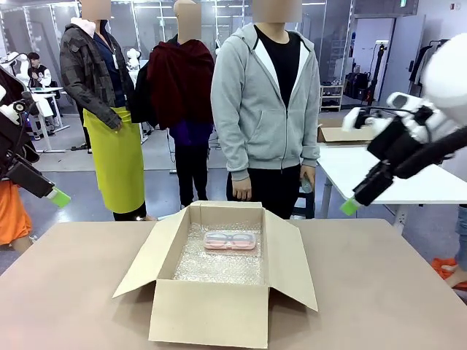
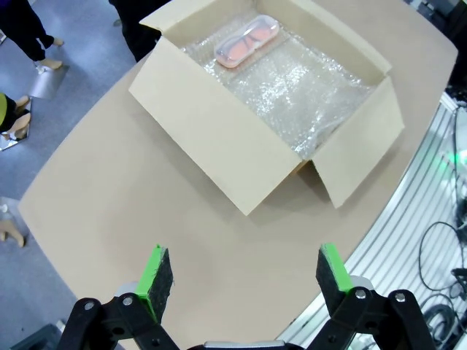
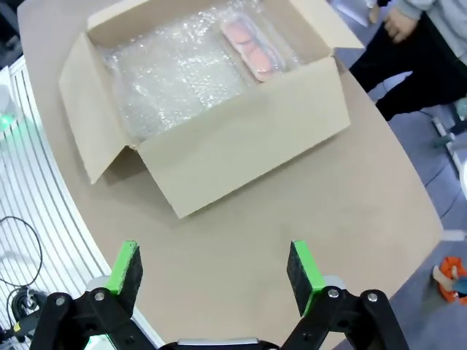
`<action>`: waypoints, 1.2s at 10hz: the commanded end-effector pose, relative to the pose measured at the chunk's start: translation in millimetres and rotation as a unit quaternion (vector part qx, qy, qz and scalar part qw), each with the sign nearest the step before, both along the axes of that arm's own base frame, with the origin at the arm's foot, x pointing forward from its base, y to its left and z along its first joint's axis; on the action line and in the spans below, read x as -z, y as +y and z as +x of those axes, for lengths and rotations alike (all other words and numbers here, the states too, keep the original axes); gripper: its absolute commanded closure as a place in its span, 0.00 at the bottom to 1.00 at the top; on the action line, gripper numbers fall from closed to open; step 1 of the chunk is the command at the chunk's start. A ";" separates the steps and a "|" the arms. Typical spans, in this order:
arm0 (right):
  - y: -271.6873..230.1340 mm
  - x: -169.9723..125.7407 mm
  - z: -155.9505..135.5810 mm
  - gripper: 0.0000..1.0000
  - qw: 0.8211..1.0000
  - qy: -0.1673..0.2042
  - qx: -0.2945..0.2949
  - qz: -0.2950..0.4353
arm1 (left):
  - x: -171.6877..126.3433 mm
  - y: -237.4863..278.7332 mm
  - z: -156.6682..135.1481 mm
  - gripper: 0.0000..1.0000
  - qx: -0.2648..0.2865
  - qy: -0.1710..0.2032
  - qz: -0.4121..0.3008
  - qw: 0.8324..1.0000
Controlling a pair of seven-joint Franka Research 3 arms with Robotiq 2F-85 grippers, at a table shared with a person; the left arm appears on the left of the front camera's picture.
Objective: Pack the glasses set securely to prepare it for shipping.
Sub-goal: Put the Glasses case from the right side of the table into the Package Box.
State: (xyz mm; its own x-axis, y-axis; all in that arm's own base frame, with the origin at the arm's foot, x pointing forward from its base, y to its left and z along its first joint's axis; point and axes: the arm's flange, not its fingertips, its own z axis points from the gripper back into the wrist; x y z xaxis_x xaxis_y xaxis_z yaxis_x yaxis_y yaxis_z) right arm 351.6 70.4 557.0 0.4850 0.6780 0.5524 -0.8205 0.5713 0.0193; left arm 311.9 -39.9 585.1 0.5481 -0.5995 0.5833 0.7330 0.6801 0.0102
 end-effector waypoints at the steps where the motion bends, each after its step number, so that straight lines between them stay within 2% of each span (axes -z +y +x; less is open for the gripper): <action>1: -3.0 14.3 -13.3 0.00 0.999 -0.008 0.041 0.010 | -0.7 1.4 -0.7 0.00 0.004 0.000 -0.007 1.000; 4: -10.2 16.1 -21.8 0.00 0.997 -0.024 0.067 0.001 | -0.7 1.4 -0.7 0.00 0.004 0.000 -0.007 1.000; 6: -16.0 13.9 -16.3 0.00 0.999 -0.017 0.045 0.010 | -0.7 1.4 -0.7 0.00 0.004 0.000 -0.007 1.000; 12: -16.0 13.9 -16.3 0.00 0.999 -0.017 0.045 0.010 | -0.7 1.4 -0.7 0.00 0.004 0.000 -0.007 1.000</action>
State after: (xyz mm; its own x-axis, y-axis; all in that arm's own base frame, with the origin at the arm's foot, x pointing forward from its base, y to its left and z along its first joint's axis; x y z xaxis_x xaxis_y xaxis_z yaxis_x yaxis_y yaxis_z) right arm 334.9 53.4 541.6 0.5108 0.6260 0.5892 -0.7749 0.6320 0.0003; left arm 311.9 -39.9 585.1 0.5482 -0.5995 0.5832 0.7330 0.6802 0.0102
